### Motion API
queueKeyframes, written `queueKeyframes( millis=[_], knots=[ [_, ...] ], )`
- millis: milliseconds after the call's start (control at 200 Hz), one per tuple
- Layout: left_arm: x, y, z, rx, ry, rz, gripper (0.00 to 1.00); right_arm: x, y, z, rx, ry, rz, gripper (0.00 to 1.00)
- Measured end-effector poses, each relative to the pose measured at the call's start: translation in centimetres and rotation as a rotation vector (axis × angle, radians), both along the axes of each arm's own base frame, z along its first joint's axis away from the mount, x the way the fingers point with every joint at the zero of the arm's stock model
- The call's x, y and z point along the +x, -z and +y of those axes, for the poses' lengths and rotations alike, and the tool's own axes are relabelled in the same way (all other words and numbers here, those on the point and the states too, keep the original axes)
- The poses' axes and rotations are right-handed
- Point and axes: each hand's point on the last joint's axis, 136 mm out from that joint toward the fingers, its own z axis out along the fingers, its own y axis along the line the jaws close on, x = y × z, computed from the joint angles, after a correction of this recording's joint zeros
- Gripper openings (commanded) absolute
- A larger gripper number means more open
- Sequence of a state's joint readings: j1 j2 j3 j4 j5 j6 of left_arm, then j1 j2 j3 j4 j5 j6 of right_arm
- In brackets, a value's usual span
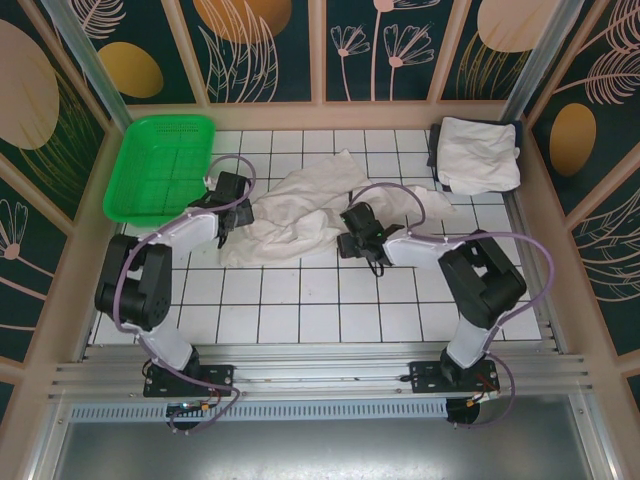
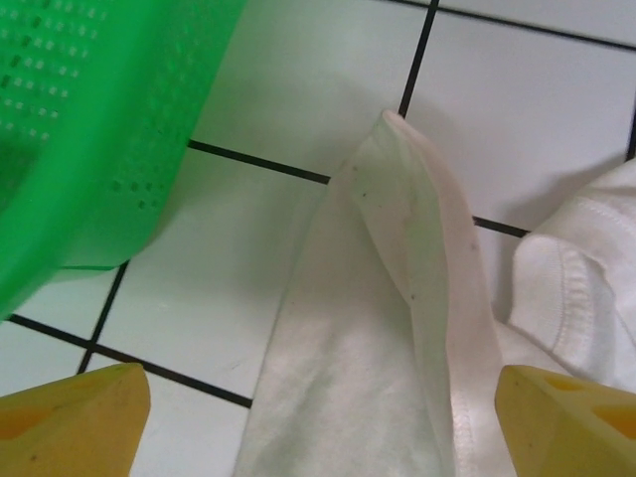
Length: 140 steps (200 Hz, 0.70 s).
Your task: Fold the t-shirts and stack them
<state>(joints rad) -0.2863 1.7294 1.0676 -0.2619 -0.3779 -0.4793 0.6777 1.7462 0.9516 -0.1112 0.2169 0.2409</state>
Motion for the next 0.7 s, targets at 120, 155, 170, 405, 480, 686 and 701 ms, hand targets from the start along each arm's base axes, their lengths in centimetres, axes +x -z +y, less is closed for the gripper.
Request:
queueKeyframes(
  millis=[120, 155, 170, 405, 480, 686, 701],
  knots=[
    [1.3, 2.2, -0.2, 0.003, -0.001, 0.043, 0.71, 0.6, 0.8, -0.2, -0.050, 0.017, -0.009, 0.48],
    [1.9, 2.7, -0.3, 0.002, -0.002, 0.049, 0.68, 0.6, 1.1, -0.4, -0.067, 0.021, -0.010, 0.44],
    [2.2, 2.9, -0.3, 0.004, 0.000, 0.053, 0.66, 0.6, 1.1, -0.5, -0.069, 0.030, -0.011, 0.42],
    [6.0, 3.1, -0.3, -0.014, -0.025, 0.020, 0.26, 0.9, 1.2, -1.9, -0.141, 0.071, -0.032, 0.05],
    [6.6, 2.7, -0.3, -0.020, -0.031, 0.004, 0.11, 0.9, 1.2, -2.3, -0.157, 0.077, -0.039, 0.00],
    [7.1, 2.0, -0.6, -0.032, -0.023, -0.011, 0.00, 0.4, -1.4, -3.5, -0.168, 0.100, -0.076, 0.00],
    [7.1, 1.9, -0.6, -0.033, -0.022, -0.012, 0.00, 0.3, -1.8, -3.6, -0.165, 0.102, -0.083, 0.00]
  ],
)
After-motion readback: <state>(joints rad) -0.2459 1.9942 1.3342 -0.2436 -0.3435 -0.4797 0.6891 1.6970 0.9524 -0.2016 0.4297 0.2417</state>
